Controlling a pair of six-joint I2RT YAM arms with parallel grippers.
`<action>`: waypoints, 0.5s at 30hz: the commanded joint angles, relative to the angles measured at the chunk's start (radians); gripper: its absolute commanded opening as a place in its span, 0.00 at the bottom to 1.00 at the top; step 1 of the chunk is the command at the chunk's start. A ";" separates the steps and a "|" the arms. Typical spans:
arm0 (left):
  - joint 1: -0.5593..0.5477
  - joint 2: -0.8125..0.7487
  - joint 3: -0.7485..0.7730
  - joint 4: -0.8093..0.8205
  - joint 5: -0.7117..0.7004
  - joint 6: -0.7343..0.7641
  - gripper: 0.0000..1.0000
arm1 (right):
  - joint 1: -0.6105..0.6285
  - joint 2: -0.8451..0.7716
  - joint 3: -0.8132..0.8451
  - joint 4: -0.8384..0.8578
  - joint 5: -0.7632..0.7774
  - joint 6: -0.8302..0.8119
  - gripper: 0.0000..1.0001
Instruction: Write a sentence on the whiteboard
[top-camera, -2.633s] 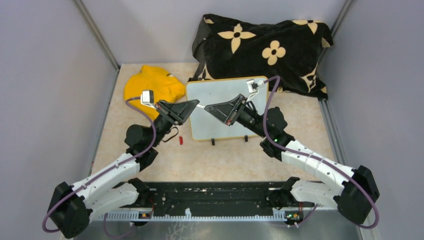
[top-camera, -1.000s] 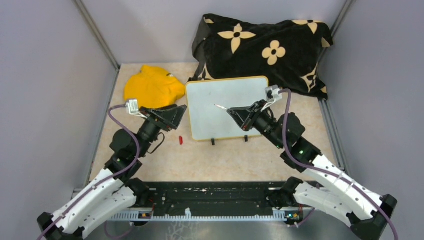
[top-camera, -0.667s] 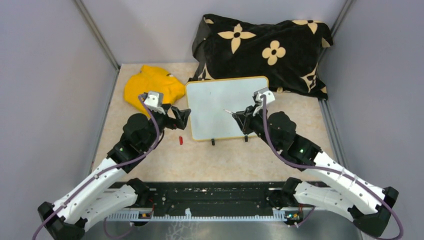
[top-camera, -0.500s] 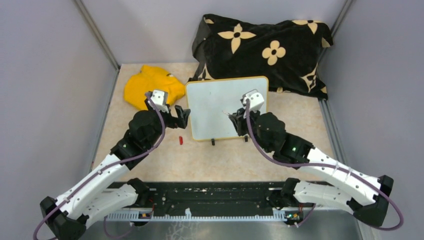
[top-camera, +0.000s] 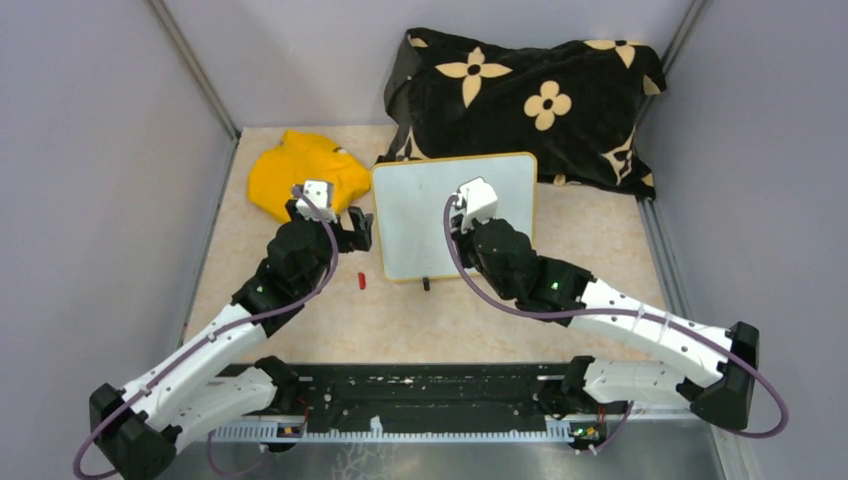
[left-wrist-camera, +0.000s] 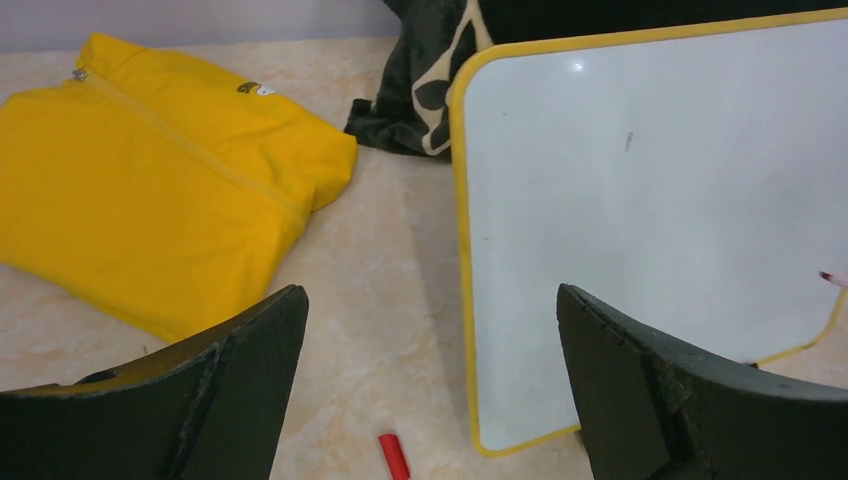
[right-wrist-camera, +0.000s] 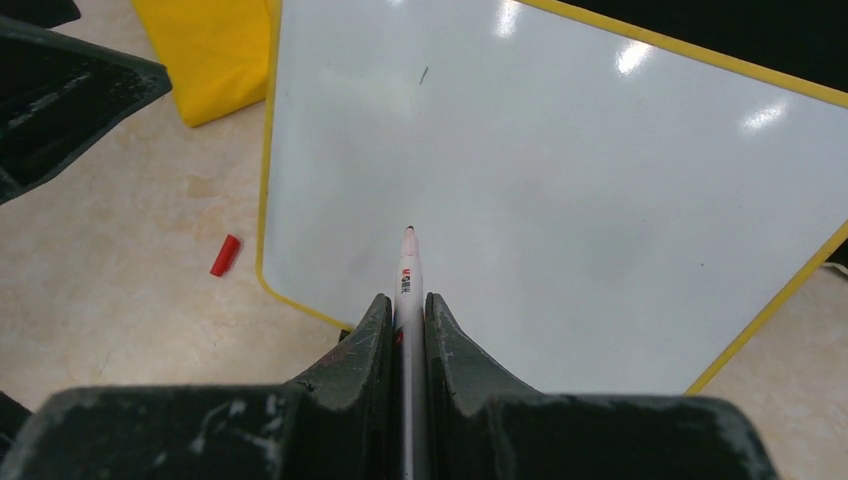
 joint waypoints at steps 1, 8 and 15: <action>0.096 0.064 0.094 -0.080 0.060 -0.056 0.99 | 0.008 -0.013 0.035 0.045 -0.052 0.023 0.00; 0.308 0.097 0.116 -0.054 0.477 -0.205 0.99 | 0.008 -0.060 -0.001 0.063 -0.101 0.034 0.00; 0.356 0.115 -0.055 0.229 0.652 -0.235 0.99 | 0.008 -0.126 -0.098 0.127 -0.175 0.033 0.00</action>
